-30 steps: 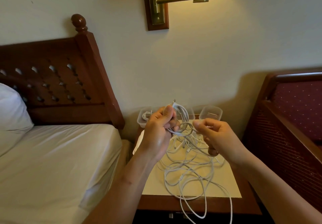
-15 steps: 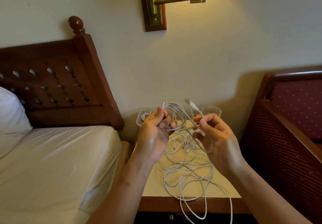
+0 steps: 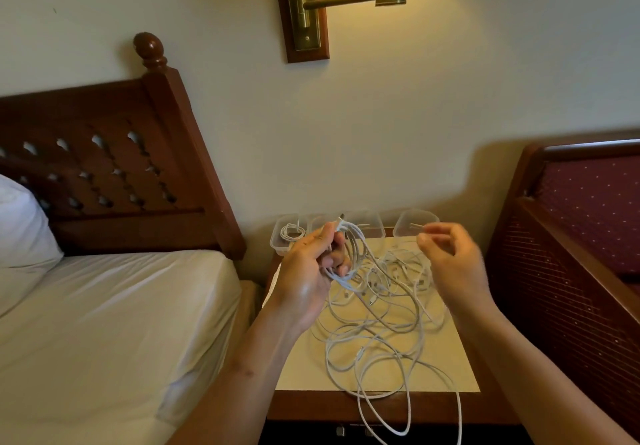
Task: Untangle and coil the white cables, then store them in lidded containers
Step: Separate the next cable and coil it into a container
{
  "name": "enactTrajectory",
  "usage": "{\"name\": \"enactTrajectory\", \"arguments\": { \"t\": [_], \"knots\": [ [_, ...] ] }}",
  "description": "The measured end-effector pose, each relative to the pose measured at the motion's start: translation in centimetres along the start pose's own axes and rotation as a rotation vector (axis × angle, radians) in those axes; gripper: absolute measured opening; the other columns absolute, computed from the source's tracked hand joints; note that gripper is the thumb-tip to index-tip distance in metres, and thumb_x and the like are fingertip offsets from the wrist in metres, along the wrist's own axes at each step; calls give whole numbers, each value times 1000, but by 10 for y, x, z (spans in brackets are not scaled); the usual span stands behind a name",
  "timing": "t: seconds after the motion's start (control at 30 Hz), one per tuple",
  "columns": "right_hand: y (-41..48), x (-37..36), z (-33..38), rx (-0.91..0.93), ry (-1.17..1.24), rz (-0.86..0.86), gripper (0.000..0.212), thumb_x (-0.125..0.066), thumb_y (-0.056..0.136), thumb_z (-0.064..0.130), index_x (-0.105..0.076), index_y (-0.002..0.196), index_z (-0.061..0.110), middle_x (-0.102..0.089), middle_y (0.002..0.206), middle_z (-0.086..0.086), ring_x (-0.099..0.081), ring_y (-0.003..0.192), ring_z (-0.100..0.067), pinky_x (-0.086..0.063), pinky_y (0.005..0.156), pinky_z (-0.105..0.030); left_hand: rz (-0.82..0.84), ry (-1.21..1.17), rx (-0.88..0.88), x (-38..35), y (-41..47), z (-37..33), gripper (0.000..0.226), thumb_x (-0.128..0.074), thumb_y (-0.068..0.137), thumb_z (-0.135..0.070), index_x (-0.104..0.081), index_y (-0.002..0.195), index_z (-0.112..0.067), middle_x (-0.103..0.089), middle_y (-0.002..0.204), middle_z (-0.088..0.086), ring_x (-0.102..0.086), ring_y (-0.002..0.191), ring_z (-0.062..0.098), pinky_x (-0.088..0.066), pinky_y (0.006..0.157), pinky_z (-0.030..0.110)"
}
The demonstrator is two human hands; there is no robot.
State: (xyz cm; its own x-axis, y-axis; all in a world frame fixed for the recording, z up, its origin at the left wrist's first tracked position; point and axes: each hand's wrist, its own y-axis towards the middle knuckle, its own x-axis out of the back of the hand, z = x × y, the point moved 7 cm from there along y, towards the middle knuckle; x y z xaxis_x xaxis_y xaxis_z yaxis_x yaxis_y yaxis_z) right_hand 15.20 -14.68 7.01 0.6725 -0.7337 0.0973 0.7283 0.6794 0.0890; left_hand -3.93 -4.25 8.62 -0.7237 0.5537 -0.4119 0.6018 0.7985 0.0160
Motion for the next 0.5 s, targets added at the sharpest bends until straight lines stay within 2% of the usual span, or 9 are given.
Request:
{"name": "enactTrajectory", "arguments": {
  "t": [0.03,0.1,0.17,0.2,0.27,0.37,0.43,0.5],
  "knots": [
    [-2,-2,18,145,2,29,16,-66,100,27,-67,116,24,-69,104,5,-66,98,-15,-51,74,-24,18,24,16,-1,0,2,31,-57,98,-34,-61,90,-3,-39,62,-1,-31,67,22,-41,64,31],
    [-11,-22,46,349,-63,207,21,-70,96,34,-71,116,31,-69,101,9,-65,85,-9,-53,72,-21,64,72,42,-10,0,4,34,-56,100,-33,-63,98,0,-49,68,1,-35,64,17,-40,61,31],
    [-17,-43,59,447,-151,324,22,-74,94,33,-74,116,33,-66,102,7,-63,80,-9,-51,70,-19,102,126,47,-19,1,4,36,-49,106,-29,-68,107,2,-54,78,7,-40,61,14,-41,61,30],
    [-17,-49,63,475,-156,327,18,-75,94,27,-77,111,31,-66,101,3,-62,78,-11,-51,70,-20,112,142,45,-22,2,3,36,-46,108,-27,-70,108,0,-55,77,8,-42,60,14,-42,62,31],
    [-9,-51,67,458,-65,268,11,-76,92,15,-81,98,24,-71,94,0,-66,76,-14,-54,70,-26,136,165,66,-24,2,1,38,-44,109,-26,-71,105,0,-53,70,8,-46,60,18,-43,63,34],
    [5,-39,68,347,85,182,9,-77,91,14,-79,93,23,-77,83,6,-67,74,-3,-53,70,-21,176,216,120,-23,-3,1,42,-41,110,-27,-65,99,5,-44,58,8,-48,58,26,-46,61,34],
    [5,-35,69,341,108,220,5,-78,90,19,-78,93,24,-77,80,10,-67,72,-2,-53,69,-20,171,198,130,-22,-4,1,40,-41,110,-28,-62,99,4,-40,56,5,-48,56,26,-47,60,32],
    [-4,-40,70,383,43,310,7,-78,90,27,-78,95,22,-77,81,5,-69,72,-12,-57,68,-28,167,153,126,-20,-3,0,37,-42,109,-28,-61,101,2,-38,55,4,-45,55,24,-47,58,32]
  ]
}}
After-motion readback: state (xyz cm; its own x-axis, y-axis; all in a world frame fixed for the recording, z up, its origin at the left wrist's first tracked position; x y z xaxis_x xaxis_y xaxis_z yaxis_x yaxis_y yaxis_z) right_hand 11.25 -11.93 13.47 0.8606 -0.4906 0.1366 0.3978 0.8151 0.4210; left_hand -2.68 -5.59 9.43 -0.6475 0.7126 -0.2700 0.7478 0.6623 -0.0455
